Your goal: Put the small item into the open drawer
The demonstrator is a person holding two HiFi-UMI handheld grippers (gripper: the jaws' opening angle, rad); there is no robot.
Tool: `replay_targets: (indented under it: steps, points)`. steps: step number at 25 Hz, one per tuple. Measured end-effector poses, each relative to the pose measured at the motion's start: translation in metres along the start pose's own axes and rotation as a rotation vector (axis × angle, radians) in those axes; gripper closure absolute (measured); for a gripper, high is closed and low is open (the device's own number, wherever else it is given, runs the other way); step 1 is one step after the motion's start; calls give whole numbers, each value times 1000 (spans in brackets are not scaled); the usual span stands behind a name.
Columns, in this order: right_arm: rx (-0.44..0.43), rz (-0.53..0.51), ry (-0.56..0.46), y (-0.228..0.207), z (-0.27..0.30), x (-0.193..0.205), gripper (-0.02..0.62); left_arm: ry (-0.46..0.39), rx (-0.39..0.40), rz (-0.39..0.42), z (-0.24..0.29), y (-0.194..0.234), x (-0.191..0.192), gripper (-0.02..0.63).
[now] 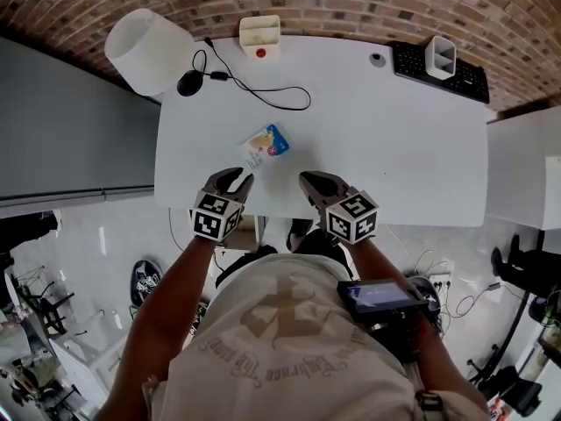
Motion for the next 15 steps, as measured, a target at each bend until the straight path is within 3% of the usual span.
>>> replay_targets:
  steps: [7, 15]
  points:
    - [-6, 16, 4, -2, 7, -1, 589, 98, 23, 67, 20, 11, 4, 375]
    - [11, 34, 17, -12, 4, 4, 589, 170, 31, 151, 44, 19, 1, 316]
Point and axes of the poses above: the fingertips, and each gripper's own axes: z forward along the fingers, y to its left, x out of its underside, the point moved 3 cm from there along -z, backward along the fingers, and after that the axes turned 5 degrees about -z, right-handed, at the moved point
